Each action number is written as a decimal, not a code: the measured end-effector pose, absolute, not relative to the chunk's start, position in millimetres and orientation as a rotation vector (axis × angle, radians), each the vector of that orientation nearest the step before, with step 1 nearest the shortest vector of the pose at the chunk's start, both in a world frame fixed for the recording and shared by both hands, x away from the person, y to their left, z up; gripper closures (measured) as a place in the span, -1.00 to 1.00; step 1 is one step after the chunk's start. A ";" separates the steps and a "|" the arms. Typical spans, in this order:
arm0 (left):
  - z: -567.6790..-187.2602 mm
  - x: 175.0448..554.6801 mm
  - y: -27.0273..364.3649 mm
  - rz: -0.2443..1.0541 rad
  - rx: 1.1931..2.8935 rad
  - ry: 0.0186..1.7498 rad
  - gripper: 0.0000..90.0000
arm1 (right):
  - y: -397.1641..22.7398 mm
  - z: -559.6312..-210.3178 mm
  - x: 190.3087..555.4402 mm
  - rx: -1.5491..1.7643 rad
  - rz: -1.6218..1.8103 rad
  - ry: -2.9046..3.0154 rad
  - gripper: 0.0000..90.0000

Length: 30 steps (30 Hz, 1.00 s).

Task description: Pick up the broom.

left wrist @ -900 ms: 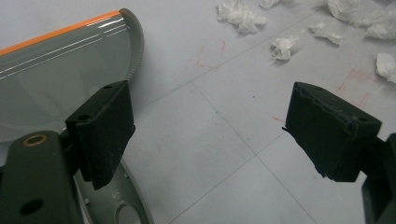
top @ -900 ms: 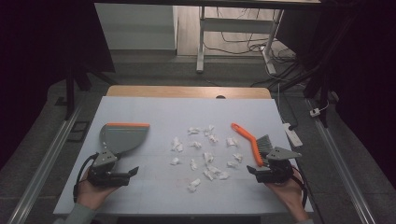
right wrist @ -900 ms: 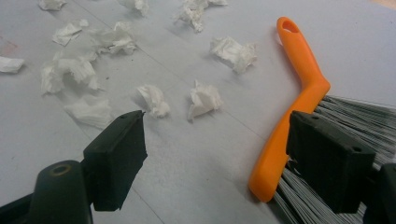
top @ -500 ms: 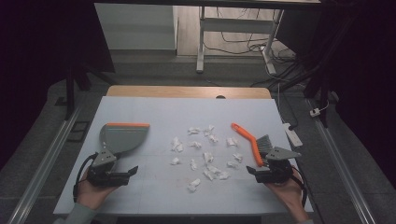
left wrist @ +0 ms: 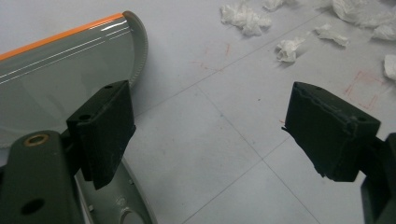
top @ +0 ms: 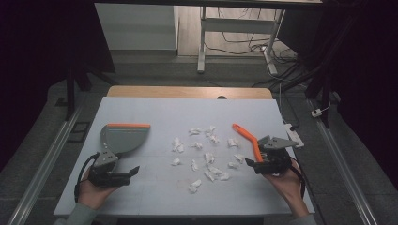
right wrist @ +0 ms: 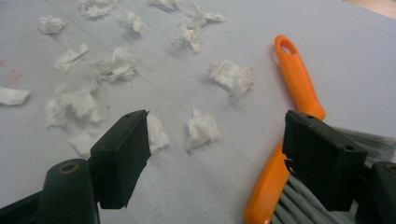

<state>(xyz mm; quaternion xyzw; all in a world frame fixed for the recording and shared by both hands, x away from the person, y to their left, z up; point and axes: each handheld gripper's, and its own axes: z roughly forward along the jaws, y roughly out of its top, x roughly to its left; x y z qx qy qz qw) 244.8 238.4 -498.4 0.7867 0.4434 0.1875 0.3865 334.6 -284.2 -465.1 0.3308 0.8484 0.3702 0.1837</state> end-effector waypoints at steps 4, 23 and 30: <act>-499.1 245.5 237.7 0.479 2.007 1.126 -0.62 | -280.0 -459.3 342.9 0.961 1.005 2.407 -0.48; -501.9 247.8 234.3 0.485 2.025 1.117 -0.62 | -267.9 -441.5 405.4 1.099 0.811 2.474 -0.47; -502.3 247.1 233.5 0.489 2.026 1.112 -0.62 | -263.6 -449.5 440.9 1.132 0.698 2.510 -0.47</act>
